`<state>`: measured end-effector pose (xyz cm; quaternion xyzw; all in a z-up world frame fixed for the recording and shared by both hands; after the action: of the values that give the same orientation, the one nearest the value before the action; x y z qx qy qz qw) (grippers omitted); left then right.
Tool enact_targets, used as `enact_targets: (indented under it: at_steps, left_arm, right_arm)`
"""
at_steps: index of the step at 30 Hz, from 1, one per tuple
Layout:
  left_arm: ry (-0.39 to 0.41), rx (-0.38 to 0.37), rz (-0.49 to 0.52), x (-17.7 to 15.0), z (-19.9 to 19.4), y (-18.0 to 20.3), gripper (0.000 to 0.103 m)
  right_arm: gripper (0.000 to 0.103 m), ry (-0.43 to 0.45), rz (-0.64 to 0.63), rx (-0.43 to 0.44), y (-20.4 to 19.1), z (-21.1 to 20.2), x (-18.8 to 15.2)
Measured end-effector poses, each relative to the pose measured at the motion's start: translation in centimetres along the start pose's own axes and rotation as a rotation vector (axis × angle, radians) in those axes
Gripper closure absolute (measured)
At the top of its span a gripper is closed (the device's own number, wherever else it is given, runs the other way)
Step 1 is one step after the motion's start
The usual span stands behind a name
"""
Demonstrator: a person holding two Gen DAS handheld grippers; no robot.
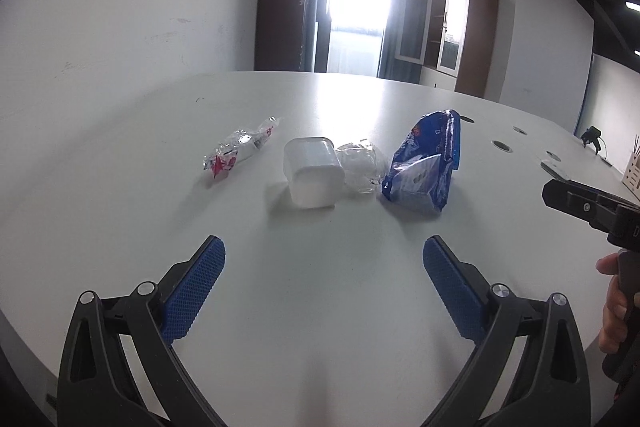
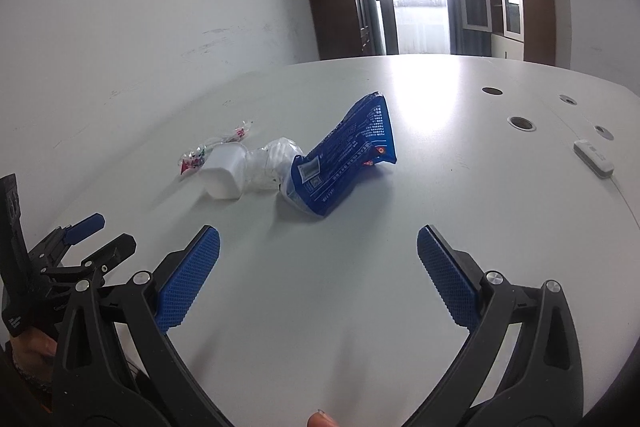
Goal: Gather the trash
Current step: 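Raise both grippers back toward the white box and blue bag on the table, then grasp the white plastic box with the left gripper while the right grasps the blue bag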
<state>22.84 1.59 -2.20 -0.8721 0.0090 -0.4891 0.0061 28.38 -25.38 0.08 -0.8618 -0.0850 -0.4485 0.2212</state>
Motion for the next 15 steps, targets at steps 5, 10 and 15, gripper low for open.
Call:
enact_targets:
  at_steps: [5,10,15]
  left_arm:
    - [-0.056,-0.009,-0.036,1.0,2.7,-0.7,0.006]
    - [-0.069,-0.007,0.004,2.8,4.9,-0.9,0.006]
    - [-0.112,-0.005,0.005,4.3,7.7,-1.4,0.006]
  right_arm:
    - [0.009,-0.025,0.024,0.000,-0.2,3.8,1.9]
    - [0.010,-0.047,0.025,-0.015,-0.4,7.2,3.6]
    - [0.016,-0.052,0.024,-0.031,-0.3,10.4,5.1]
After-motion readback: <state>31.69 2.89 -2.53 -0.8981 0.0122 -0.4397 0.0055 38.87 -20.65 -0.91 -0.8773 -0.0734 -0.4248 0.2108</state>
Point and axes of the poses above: each gripper's, at about its wrist camera, not at the fingertips, and z roughly the way its jaws point, y to its right, x to its top, the point moved 9 cm from there along z, roughly the way its jaws point, and after that the axes turned 7 degrees about z, right-handed, at the moved point
